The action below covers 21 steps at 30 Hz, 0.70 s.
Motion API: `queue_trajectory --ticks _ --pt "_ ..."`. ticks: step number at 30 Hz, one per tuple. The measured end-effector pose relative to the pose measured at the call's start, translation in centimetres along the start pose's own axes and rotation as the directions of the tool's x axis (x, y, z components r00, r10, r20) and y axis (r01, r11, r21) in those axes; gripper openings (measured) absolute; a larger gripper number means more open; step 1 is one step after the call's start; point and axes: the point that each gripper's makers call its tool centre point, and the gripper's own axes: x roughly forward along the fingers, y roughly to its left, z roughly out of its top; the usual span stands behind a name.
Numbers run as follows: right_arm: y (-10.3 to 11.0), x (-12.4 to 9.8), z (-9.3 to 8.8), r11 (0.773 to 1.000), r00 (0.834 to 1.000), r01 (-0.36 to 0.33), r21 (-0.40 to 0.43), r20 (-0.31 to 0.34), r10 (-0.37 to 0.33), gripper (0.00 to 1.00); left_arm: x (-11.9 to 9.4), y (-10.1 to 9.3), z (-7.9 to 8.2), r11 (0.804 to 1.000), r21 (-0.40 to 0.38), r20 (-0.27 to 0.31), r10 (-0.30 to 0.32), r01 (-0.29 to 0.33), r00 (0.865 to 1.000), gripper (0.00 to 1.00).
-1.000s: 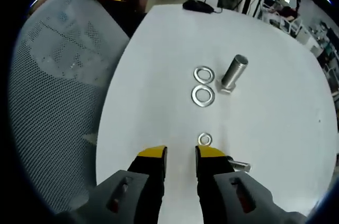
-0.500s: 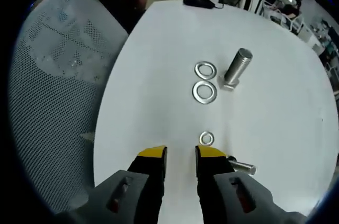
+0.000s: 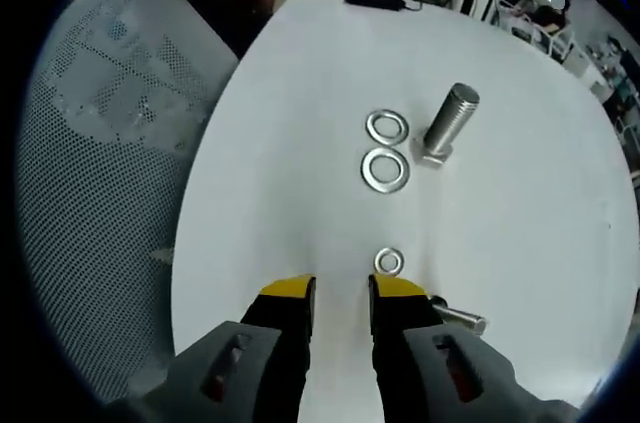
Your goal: Place the washer onto the threaded stud by aligning its center hole with the stud, sliding it down to the base, and recovering from edge contact or off-axis alignment until the washer reaches the visible bottom stop.
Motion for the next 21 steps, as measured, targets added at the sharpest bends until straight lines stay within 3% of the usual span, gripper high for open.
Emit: queue_trajectory --ticks 16,21 --pt "-0.84 0.27 0.80 0.999 0.999 0.015 0.052 0.028 -0.017 0.22 0.02 -0.14 0.15 1.000 -0.003 0.011 -0.009 0.009 1.000 0.15" --pt "-0.86 0.16 0.54 0.998 0.999 0.035 0.052 0.011 -0.035 0.23 0.08 -0.16 0.14 1.000 0.001 0.006 -0.010 0.010 1.000 0.15"
